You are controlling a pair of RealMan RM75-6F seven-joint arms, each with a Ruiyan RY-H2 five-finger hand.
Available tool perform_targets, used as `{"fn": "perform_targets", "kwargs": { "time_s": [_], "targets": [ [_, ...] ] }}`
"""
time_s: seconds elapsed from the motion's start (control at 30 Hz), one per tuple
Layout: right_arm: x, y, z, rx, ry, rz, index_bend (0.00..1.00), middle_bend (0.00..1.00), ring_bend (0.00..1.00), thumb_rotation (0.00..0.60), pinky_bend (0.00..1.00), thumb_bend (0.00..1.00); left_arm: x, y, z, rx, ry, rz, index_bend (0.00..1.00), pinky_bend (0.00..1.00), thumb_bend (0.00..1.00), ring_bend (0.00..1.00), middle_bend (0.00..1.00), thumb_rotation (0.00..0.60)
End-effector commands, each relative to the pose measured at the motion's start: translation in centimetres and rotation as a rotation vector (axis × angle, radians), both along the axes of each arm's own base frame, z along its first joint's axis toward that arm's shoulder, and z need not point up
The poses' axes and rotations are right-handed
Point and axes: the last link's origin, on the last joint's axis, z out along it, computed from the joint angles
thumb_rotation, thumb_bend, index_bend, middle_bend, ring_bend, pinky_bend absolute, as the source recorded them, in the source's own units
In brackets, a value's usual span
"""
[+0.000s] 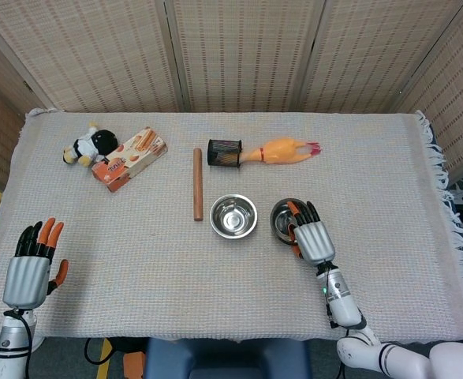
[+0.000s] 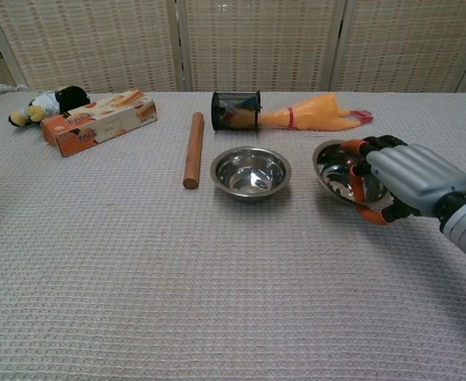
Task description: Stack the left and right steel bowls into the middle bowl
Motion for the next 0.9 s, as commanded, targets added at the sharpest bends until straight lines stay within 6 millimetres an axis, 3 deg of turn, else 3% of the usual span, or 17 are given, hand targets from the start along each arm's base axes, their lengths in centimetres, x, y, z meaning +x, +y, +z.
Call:
{"fn": "perform_targets", "kwargs": {
  "time_s": [0.03, 0.27, 0.5, 0.57, 0.6, 0.67, 0.73, 0.83, 0.9],
  "targets": [
    [1.6, 0.1, 0.4, -0.065, -0.059, 0.074, 0.80, 0.14, 0.00, 0.600, 0.03, 0.40, -0.1, -0.1, 0.2, 0.009, -0.004, 0.000, 0.00, 0.08, 0.44, 0.00, 0.00, 0.600],
    [5.0, 0.1, 1.4, -0.111, -0.140, 0.182, 0.81, 0.15, 0.00, 0.600, 0.03, 0.40, -0.4, -0.2, 0.6, 0.008, -0.007, 0.010, 0.00, 0.08, 0.44, 0.00, 0.00, 0.600],
    [10.4, -2.2, -1.3, -0.029, -0.144, 0.207, 0.74, 0.15, 0.00, 0.600, 0.03, 0.40, -0.5, -0.3, 1.3, 0.024, -0.017, 0.017, 0.00, 0.08, 0.44, 0.00, 0.00, 0.600],
    [11.0, -2.6, -2.5, 0.003, -0.117, 0.184, 0.67, 0.15, 0.00, 0.600, 0.04, 0.40, -0.6, -0.3, 1.5, 0.028, -0.022, 0.023, 0.00, 0.08, 0.44, 0.00, 0.00, 0.600],
    [11.1, -2.8, -3.1, 0.021, -0.104, 0.168, 0.56, 0.14, 0.00, 0.600, 0.03, 0.40, -0.7, -0.3, 1.5, 0.029, -0.024, 0.024, 0.00, 0.08, 0.44, 0.00, 0.00, 0.600],
    [11.2, -3.0, -4.0, 0.071, -0.090, 0.122, 0.23, 0.08, 0.00, 0.600, 0.02, 0.40, -0.8, -0.4, 1.6, 0.025, -0.023, 0.029, 0.00, 0.08, 0.44, 0.00, 0.00, 0.600],
    [11.4, -3.1, -4.4, 0.107, -0.101, 0.099, 0.04, 0.02, 0.00, 0.600, 0.00, 0.37, -0.8, -0.4, 1.6, 0.023, -0.024, 0.032, 0.00, 0.08, 0.44, 0.00, 0.00, 0.600],
    [11.2, -2.8, -3.9, 0.128, -0.097, 0.098, 0.00, 0.00, 0.00, 0.600, 0.00, 0.25, -0.7, -0.5, 1.8, 0.025, -0.023, 0.032, 0.00, 0.09, 0.44, 0.00, 0.00, 0.600],
    [10.6, -2.0, -2.4, 0.119, -0.100, 0.107, 0.00, 0.00, 0.00, 0.600, 0.00, 0.17, -0.6, -0.7, 2.0, 0.029, -0.025, 0.028, 0.00, 0.09, 0.44, 0.00, 0.00, 0.600]
  ]
}}
